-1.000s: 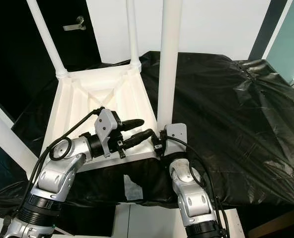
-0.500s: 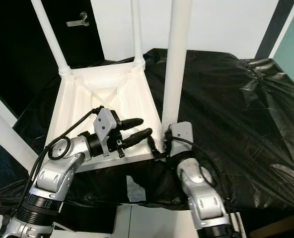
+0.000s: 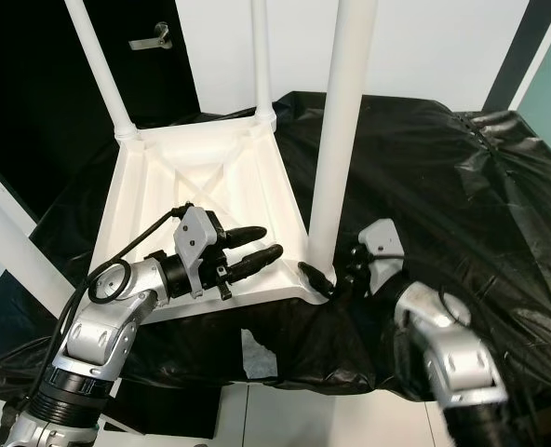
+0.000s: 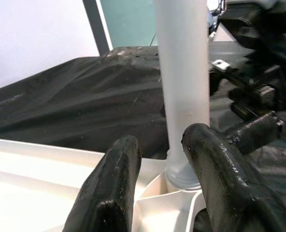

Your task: Building children table

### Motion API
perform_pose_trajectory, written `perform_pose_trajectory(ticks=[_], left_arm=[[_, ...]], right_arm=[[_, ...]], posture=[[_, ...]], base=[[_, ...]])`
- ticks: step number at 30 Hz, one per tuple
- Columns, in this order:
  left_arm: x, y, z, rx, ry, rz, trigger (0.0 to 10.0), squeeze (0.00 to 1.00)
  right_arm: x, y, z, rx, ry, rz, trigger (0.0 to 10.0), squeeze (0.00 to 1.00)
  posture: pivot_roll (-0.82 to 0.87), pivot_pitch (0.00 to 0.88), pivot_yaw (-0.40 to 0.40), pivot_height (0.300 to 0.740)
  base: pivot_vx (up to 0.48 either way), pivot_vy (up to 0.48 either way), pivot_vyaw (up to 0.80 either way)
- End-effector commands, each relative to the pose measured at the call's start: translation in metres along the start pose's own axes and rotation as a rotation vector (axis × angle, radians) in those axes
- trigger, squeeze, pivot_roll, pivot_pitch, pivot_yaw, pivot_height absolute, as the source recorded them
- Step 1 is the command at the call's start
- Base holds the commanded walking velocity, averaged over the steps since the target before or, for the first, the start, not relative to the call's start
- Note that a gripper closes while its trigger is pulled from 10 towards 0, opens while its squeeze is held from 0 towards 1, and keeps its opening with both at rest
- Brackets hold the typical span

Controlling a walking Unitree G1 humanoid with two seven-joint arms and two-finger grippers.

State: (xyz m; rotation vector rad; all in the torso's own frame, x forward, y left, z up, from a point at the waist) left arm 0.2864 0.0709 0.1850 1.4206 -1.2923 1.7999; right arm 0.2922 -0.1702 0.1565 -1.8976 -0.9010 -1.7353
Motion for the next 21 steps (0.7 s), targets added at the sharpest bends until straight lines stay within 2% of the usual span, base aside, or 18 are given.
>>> perform_pose_trajectory(ticks=[1, 2, 4, 7, 8, 9, 10, 11, 17, 21], left_arm=[[0.002, -0.002, 0.001, 0.025, 0.001, 0.006, 10.0, 0.0], [0.002, -0.002, 0.001, 0.025, 0.001, 0.006, 10.0, 0.0], [0.003, -0.003, 0.001, 0.026, 0.004, 0.007, 10.0, 0.0], [0.004, -0.004, 0.001, 0.027, 0.007, 0.006, 10.0, 0.0], [0.004, -0.004, 0.001, 0.027, 0.007, 0.008, 10.0, 0.0], [0.004, -0.004, 0.001, 0.027, 0.007, 0.008, 10.0, 0.0], [0.005, -0.003, 0.001, 0.028, 0.008, 0.008, 10.0, 0.0], [0.005, -0.003, 0.001, 0.03, 0.008, 0.008, 10.0, 0.0], [0.004, -0.003, -0.002, 0.035, 0.005, 0.005, 10.0, 0.0], [0.003, 0.0, -0.002, 0.025, 0.002, 0.001, 10.0, 0.0]], right_arm=[[-0.003, -0.002, 0.006, 0.075, -0.016, -0.003, 10.0, 0.0], [-0.003, -0.002, 0.006, 0.075, -0.016, -0.003, 10.0, 0.0], [-0.004, -0.003, 0.018, 0.153, -0.04, -0.029, 10.0, 0.0], [-0.004, -0.005, 0.026, 0.212, -0.058, -0.048, 10.0, 0.0], [-0.005, -0.006, 0.029, 0.232, -0.064, -0.055, 4.3, 0.0], [-0.005, -0.006, 0.029, 0.232, -0.064, -0.055, 4.3, 0.0], [-0.005, -0.006, 0.03, 0.241, -0.068, -0.06, 2.5, 0.0], [-0.006, -0.006, 0.031, 0.253, -0.069, -0.064, 0.0, 0.0], [-0.011, -0.003, 0.028, 0.263, -0.083, -0.055, 0.0, 0.0], [-0.019, 0.001, 0.02, 0.226, -0.099, -0.024, 0.0, 0.0]], posture=[[-0.06, 0.0, 0.033, 0.74], [-0.06, 0.0, 0.033, 0.74], [-0.06, 0.0, 0.032, 0.74], [-0.05, 0.0, 0.031, 0.74], [-0.05, 0.0, 0.027, 0.74], [-0.05, 0.0, 0.027, 0.74], [-0.05, 0.0, 0.025, 0.74], [-0.04, 0.0, 0.023, 0.74], [-0.04, 0.0, 0.022, 0.74], [-0.05, 0.0, 0.026, 0.74]], base=[[0.0, 0.0, 0.0], [0.0, 0.0, 0.0], [0.0, 0.0, 0.0], [0.0, 0.0, 0.0], [0.0, 0.0, 0.0], [0.0, 0.0, 0.0], [0.0, 0.0, 0.0], [0.0, 0.0, 0.0], [0.0, 0.0, 0.0], [0.0, 0.0, 0.0]])
Point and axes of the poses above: a point about 5 cm out from each wrist's last joint towards the gripper, its own z axis pointing out of the wrist towards the gripper, its own x axis along the axis of the wrist's last joint, y = z × x, the point moved 1 cm from there along z, pointing out of the wrist towards the gripper, and after that the axes turned 7 degrees about z, right-handed, at the moved point
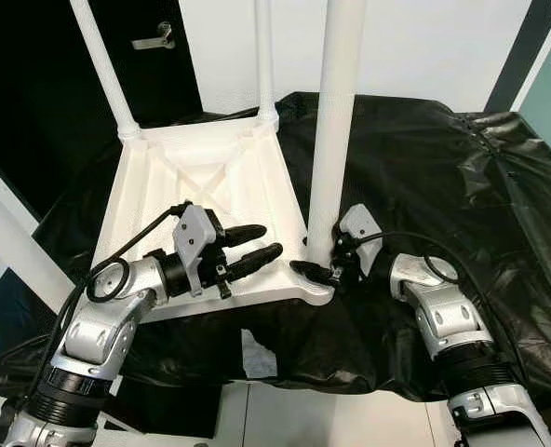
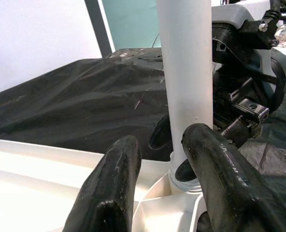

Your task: Building children table

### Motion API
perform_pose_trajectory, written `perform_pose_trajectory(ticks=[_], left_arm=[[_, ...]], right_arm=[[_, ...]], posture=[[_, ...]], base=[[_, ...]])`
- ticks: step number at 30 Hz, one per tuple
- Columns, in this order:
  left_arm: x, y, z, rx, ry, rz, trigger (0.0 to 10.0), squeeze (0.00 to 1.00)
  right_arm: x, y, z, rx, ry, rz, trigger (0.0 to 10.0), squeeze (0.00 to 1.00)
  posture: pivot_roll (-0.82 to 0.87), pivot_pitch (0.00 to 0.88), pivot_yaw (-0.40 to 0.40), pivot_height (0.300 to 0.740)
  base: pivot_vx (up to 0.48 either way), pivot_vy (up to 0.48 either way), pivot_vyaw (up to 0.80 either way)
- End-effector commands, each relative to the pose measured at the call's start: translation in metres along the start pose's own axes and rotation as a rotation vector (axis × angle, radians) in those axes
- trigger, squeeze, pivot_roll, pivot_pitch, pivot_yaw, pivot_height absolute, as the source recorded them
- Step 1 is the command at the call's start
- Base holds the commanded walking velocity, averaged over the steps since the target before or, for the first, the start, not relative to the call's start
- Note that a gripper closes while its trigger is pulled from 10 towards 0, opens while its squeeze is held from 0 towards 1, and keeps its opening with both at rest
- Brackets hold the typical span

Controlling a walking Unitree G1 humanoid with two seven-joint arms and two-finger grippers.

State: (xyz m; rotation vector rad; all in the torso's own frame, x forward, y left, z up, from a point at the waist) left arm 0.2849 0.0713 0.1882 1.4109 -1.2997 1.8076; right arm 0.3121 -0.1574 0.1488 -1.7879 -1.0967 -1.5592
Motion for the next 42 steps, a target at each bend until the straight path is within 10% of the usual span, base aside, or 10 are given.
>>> perform_pose_trajectory(ticks=[1, 4, 5, 27, 40, 41, 42], left_arm=[[0.0, 0.0, -0.001, 0.026, -0.003, -0.009, 10.0, 0.0], [-0.001, 0.001, -0.001, 0.022, -0.005, -0.01, 10.0, 0.0], [-0.002, 0.002, -0.002, 0.019, -0.007, -0.012, 10.0, 0.0], [-0.033, 0.036, -0.029, -0.03, -0.089, -0.136, 10.0, 0.0], [-0.045, 0.044, -0.034, 0.057, -0.111, -0.172, 10.0, 0.0], [-0.047, 0.043, -0.034, 0.07, -0.124, -0.18, 10.0, 0.0], [-0.049, 0.041, -0.034, 0.087, -0.139, -0.176, 10.0, 0.0]], right_arm=[[-0.014, -0.004, -0.002, 0.013, -0.059, 0.02, 0.0, 0.0], [-0.017, -0.006, -0.004, -0.016, -0.045, 0.052, 0.0, 0.0], [-0.018, -0.008, -0.005, -0.049, -0.034, 0.072, 10.0, 0.0], [-0.033, -0.05, 0.013, -0.883, 0.091, 0.299, 10.0, 0.0], [-0.021, -0.06, 0.016, -0.876, 0.156, 0.297, 10.0, 0.0], [-0.021, -0.059, 0.015, -0.867, 0.16, 0.29, 10.0, 0.04], [-0.02, -0.058, 0.011, -0.857, 0.16, 0.267, 10.0, 1.0]], posture=[[-0.05, 0.0, 0.026, 0.74], [-0.05, 0.0, 0.024, 0.74], [-0.05, 0.0, 0.023, 0.74], [-0.07, 0.0, 0.07, 0.74], [-0.07, 0.0, 0.061, 0.74], [-0.06, 0.0, 0.056, 0.74], [-0.06, 0.0, 0.05, 0.74]], base=[[0.0, 0.0, 0.0], [0.0, 0.0, 0.0], [0.0, 0.0, 0.0], [0.0, 0.0, 0.0], [0.0, 0.0, 0.0], [0.0, 0.0, 0.0], [0.0, 0.0, 0.0]])
Point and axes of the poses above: a point about 5 cm out from each wrist's last joint towards the gripper, its own z axis pointing out of the wrist towards the gripper, its own x axis along the axis of the wrist's last joint, y = z × x, the point moved 1 cm from there along z, pointing out of the wrist towards the gripper, and after that the axes turned 7 degrees about z, right-handed, at the moved point
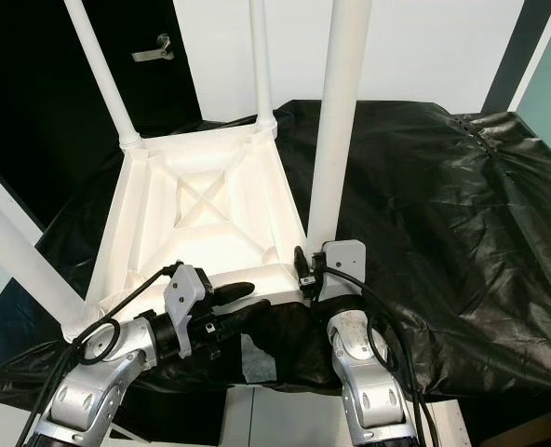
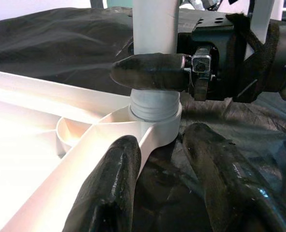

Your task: Building children table

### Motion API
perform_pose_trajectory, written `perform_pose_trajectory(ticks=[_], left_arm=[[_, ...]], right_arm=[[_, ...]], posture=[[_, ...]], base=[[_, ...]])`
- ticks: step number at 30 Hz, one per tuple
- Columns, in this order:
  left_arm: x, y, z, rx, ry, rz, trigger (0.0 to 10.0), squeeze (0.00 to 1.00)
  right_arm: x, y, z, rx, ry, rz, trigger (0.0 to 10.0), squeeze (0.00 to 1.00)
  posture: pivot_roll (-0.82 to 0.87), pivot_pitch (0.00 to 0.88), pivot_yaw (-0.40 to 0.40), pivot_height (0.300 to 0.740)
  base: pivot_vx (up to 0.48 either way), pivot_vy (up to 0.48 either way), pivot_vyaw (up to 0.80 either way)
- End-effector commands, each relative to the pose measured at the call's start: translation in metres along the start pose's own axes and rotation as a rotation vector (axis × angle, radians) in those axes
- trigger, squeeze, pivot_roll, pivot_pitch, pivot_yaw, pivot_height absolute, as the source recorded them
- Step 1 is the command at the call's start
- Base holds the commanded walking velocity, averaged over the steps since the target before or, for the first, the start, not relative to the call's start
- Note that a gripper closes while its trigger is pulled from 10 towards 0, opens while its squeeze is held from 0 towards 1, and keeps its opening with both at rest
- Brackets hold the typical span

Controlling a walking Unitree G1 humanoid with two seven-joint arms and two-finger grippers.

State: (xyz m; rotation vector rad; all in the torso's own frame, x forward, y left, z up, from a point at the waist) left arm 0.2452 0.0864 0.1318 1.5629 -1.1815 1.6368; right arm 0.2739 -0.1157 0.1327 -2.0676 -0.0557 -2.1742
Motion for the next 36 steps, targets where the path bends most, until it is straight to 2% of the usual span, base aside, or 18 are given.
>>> perform_pose_trajectory(ticks=[1, 3, 4, 9, 12, 15, 17, 18, 19, 20, 23, 27, 31, 33, 36], left_arm=[[-0.007, -0.008, -0.001, 0.101, -0.044, -0.001, 10.0, 0.0], [-0.008, -0.009, -0.001, 0.114, -0.054, 0.001, 10.0, 0.0], [-0.008, -0.012, -0.001, 0.13, -0.055, 0.016, 10.0, 0.0], [-0.008, -0.015, -0.002, 0.143, -0.056, 0.02, 10.0, 0.0], [-0.007, -0.016, -0.003, 0.154, -0.059, 0.02, 10.0, 0.0], [-0.007, -0.018, -0.005, 0.158, -0.059, 0.025, 10.0, 0.0], [-0.007, -0.018, -0.006, 0.157, -0.059, 0.028, 10.0, 0.0], [-0.007, -0.019, -0.007, 0.156, -0.063, 0.028, 10.0, 0.0], [-0.007, -0.019, -0.007, 0.156, -0.066, 0.028, 10.0, 0.0], [-0.007, -0.02, -0.008, 0.156, -0.067, 0.032, 10.0, 0.0], [-0.007, -0.021, -0.008, 0.156, -0.067, 0.036, 10.0, 0.0], [-0.004, -0.026, -0.007, 0.16, -0.063, 0.05, 10.0, 0.0], [-0.003, -0.026, -0.007, 0.159, -0.062, 0.056, 10.0, 0.0], [-0.002, -0.026, -0.006, 0.161, -0.057, 0.063, 10.0, 0.0], [-0.002, -0.026, -0.005, 0.161, -0.055, 0.064, 10.0, 0.0]], right_arm=[[-0.012, 0.007, -0.006, -0.005, -0.06, -0.004, 10.0, 1.0], [-0.011, 0.009, -0.007, 0.003, -0.055, -0.018, 10.0, 1.0], [-0.01, 0.018, -0.011, 0.068, -0.052, -0.038, 10.0, 1.0], [-0.01, 0.026, -0.016, 0.155, -0.056, -0.056, 10.0, 1.0], [-0.002, 0.038, -0.017, 0.239, -0.033, -0.049, 10.0, 1.0], [0.001, 0.041, -0.018, 0.359, -0.053, -0.047, 10.0, 1.0], [0.001, 0.042, -0.017, 0.391, -0.065, -0.045, 10.0, 1.0], [0.001, 0.043, -0.015, 0.435, -0.083, -0.053, 10.0, 0.15], [0.001, 0.043, -0.014, 0.467, -0.096, -0.058, 10.0, 0.15], [0.001, 0.044, -0.011, 0.507, -0.109, -0.072, 10.0, 0.0], [0.002, 0.044, -0.01, 0.531, -0.117, -0.082, 10.0, 0.0], [0.0, 0.041, 0.006, 0.673, -0.166, -0.174, 10.0, 0.0], [0.0, 0.039, 0.01, 0.696, -0.168, -0.196, 10.0, 0.0], [-0.001, 0.03, 0.019, 0.756, -0.163, -0.237, 10.0, 0.0], [-0.001, 0.026, 0.023, 0.775, -0.159, -0.251, 10.0, 0.0]], posture=[[-0.06, 0.0, 0.05, 0.74], [-0.06, 0.0, 0.05, 0.74], [-0.06, 0.0, 0.042, 0.74], [-0.06, 0.0, 0.041, 0.74], [-0.06, 0.0, 0.043, 0.74], [-0.06, 0.0, 0.047, 0.74], [-0.06, 0.0, 0.047, 0.74], [-0.06, 0.0, 0.048, 0.74], [-0.06, 0.0, 0.048, 0.74], [-0.06, 0.0, 0.049, 0.74], [-0.06, 0.0, 0.049, 0.74], [-0.05, 0.0, 0.047, 0.74], [-0.04, 0.0, 0.044, 0.74], [-0.03, 0.0, 0.039, 0.74], [-0.03, 0.0, 0.039, 0.74]], base=[[0.0, 0.0, 0.0], [0.0, 0.0, 0.0], [0.0, 0.0, 0.0], [0.0, 0.0, 0.0], [0.0, 0.0, 0.0], [0.0, 0.0, 0.0], [0.0, 0.0, 0.0], [0.0, 0.0, 0.0], [0.0, 0.0, 0.0], [0.0, 0.0, 0.0], [0.0, 0.0, 0.0], [0.0, 0.0, 0.0], [0.0, 0.0, 0.0], [0.0, 0.0, 0.0], [0.0, 0.0, 0.0]])
Point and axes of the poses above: a point about 5 cm out from each wrist's last joint towards the gripper, its own z axis pointing out of the wrist towards the gripper, its own x axis along the axis of the wrist's last joint, y = z × x, the point moved 1 cm from there along z, pointing out of the wrist towards the gripper, and after that the axes turned 7 degrees about z, right-handed, at the moved point
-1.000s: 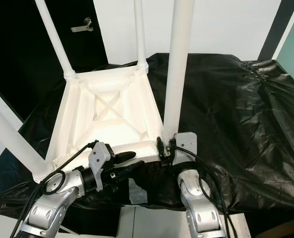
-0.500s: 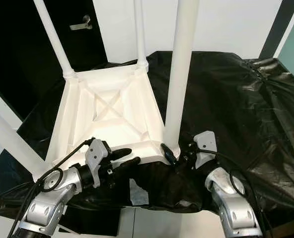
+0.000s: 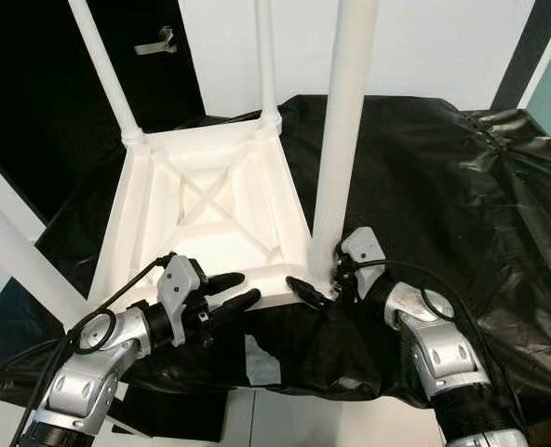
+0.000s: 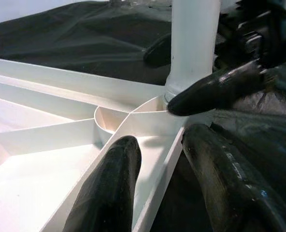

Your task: Building children table

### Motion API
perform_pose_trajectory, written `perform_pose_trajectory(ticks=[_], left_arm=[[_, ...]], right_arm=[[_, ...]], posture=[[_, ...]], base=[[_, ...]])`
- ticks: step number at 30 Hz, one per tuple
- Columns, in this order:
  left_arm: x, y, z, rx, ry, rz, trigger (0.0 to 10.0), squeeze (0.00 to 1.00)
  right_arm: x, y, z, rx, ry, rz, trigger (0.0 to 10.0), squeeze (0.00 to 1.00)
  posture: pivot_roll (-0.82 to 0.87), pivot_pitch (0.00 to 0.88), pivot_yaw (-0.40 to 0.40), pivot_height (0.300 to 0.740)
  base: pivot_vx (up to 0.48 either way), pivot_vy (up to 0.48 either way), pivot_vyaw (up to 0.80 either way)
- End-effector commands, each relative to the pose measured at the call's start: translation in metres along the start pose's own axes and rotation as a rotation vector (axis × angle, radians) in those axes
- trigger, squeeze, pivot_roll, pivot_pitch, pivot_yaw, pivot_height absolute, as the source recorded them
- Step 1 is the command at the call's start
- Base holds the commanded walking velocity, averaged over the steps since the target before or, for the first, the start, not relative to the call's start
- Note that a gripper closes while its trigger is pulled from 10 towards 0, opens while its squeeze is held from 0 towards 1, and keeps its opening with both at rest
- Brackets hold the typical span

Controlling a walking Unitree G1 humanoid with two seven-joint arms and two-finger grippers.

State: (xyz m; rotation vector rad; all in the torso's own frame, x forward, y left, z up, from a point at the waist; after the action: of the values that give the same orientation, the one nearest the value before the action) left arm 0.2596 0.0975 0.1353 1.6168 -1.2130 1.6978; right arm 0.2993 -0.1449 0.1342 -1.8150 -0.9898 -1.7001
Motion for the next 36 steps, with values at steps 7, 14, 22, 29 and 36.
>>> perform_pose_trajectory(ticks=[7, 14, 22, 29, 36], left_arm=[[0.0, -0.007, 0.001, 0.097, -0.008, 0.017, 10.0, 0.0], [0.0, -0.007, 0.0, 0.095, -0.008, 0.018, 10.0, 0.0], [-0.001, -0.005, 0.001, 0.074, -0.007, 0.016, 10.0, 0.0], [0.0, -0.004, 0.003, 0.063, -0.002, 0.011, 10.0, 0.0], [0.002, -0.002, 0.005, 0.047, 0.005, 0.007, 10.0, 0.0]], right_arm=[[-0.001, -0.003, 0.011, 0.077, -0.016, -0.028, 0.0, 0.0], [-0.009, 0.002, 0.003, 0.005, -0.018, 0.039, 0.0, 0.0], [-0.014, -0.007, 0.003, -0.14, 0.014, 0.092, 10.0, 0.0], [-0.018, -0.025, 0.009, -0.392, 0.042, 0.153, 10.0, 0.0], [-0.019, -0.031, 0.011, -0.682, 0.067, 0.257, 10.0, 0.0]], posture=[[-0.03, 0.0, 0.026, 0.74], [-0.03, 0.0, 0.026, 0.74], [-0.05, 0.0, 0.039, 0.74], [-0.06, 0.0, 0.053, 0.74], [-0.06, 0.0, 0.043, 0.74]], base=[[0.0, 0.0, 0.0], [0.0, 0.0, 0.0], [0.0, 0.0, 0.0], [0.0, 0.0, 0.0], [0.0, 0.0, 0.0]])
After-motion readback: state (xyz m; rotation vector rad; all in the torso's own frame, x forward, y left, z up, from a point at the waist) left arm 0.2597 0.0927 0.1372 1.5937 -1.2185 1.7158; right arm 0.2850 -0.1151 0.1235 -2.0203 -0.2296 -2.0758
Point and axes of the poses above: a point about 5 cm out from each wrist's last joint towards the gripper, its own z axis pointing out of the wrist towards the gripper, its own x axis along the axis of the wrist's last joint, y = z × x, the point moved 1 cm from there along z, pointing out of the wrist towards the gripper, and after that the axes turned 7 degrees about z, right-handed, at the moved point
